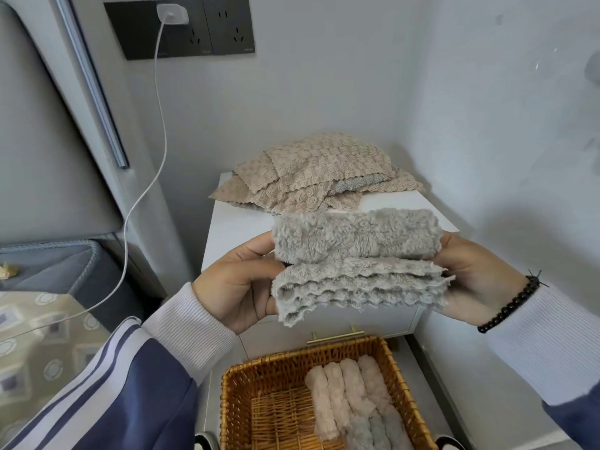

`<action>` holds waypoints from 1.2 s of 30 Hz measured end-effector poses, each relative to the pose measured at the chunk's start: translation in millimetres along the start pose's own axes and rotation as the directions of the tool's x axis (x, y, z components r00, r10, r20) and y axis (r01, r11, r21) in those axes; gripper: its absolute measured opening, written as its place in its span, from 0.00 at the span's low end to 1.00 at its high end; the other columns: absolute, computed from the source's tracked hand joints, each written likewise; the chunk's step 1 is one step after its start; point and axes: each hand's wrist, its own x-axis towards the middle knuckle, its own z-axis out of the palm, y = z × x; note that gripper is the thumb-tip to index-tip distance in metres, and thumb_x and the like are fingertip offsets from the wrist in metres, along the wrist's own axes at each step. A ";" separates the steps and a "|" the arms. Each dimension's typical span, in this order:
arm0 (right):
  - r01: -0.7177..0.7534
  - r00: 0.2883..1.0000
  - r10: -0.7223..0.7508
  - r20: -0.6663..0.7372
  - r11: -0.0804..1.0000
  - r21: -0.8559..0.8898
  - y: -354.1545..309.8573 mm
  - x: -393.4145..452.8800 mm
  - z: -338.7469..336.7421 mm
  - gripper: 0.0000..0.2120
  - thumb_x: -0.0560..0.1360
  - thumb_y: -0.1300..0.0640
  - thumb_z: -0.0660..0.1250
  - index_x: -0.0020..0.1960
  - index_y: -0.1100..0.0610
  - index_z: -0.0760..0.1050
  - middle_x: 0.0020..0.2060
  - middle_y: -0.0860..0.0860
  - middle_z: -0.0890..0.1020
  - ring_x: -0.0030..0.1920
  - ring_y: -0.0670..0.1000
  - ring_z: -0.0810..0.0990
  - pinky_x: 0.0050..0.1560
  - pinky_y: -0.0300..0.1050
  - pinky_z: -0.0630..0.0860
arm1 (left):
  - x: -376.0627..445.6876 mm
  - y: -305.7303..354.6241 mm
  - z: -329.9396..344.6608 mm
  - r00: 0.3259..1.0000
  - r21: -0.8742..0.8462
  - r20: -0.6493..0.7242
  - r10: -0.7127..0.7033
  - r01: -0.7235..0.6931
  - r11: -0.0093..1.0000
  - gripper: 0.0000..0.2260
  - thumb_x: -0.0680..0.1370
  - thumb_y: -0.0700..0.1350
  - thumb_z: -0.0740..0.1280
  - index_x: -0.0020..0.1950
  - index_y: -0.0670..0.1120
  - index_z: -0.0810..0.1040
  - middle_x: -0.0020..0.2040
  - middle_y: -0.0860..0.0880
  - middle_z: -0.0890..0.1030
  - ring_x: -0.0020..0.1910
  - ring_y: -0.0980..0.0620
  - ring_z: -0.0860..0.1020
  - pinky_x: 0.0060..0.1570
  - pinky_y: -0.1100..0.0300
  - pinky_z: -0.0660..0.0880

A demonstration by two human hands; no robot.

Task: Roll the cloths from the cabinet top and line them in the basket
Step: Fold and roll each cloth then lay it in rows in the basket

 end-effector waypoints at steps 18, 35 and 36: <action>0.026 0.915 -0.255 -0.314 0.812 -0.583 -6.2 -23.8 10.3 0.10 0.53 0.61 0.71 0.33 0.55 0.86 0.49 0.49 0.85 0.50 0.49 0.84 0.42 0.40 0.81 | 16.4 -9.1 17.3 0.992 0.184 -0.091 0.088 -0.071 0.980 0.17 0.62 0.26 0.71 0.36 0.48 0.87 0.51 0.46 0.85 0.51 0.47 0.83 0.42 0.51 0.83; -0.395 0.896 -0.189 -0.401 0.072 -0.916 12.4 -35.4 15.3 0.24 0.56 0.35 0.75 0.43 0.43 0.70 0.56 0.39 0.77 0.55 0.48 0.79 0.58 0.50 0.75 | 21.5 -24.1 23.7 0.987 0.441 -0.153 -0.046 0.110 0.891 0.06 0.59 0.48 0.72 0.32 0.46 0.83 0.56 0.49 0.83 0.58 0.45 0.80 0.51 0.51 0.78; -0.400 0.902 -0.169 -0.397 0.016 -0.917 18.1 -34.8 14.6 0.27 0.58 0.37 0.76 0.50 0.42 0.68 0.58 0.41 0.76 0.56 0.47 0.77 0.58 0.45 0.75 | 21.2 -27.3 22.6 0.991 0.506 -0.130 -0.021 0.084 0.858 0.06 0.58 0.48 0.74 0.32 0.48 0.83 0.56 0.50 0.83 0.58 0.48 0.80 0.51 0.53 0.79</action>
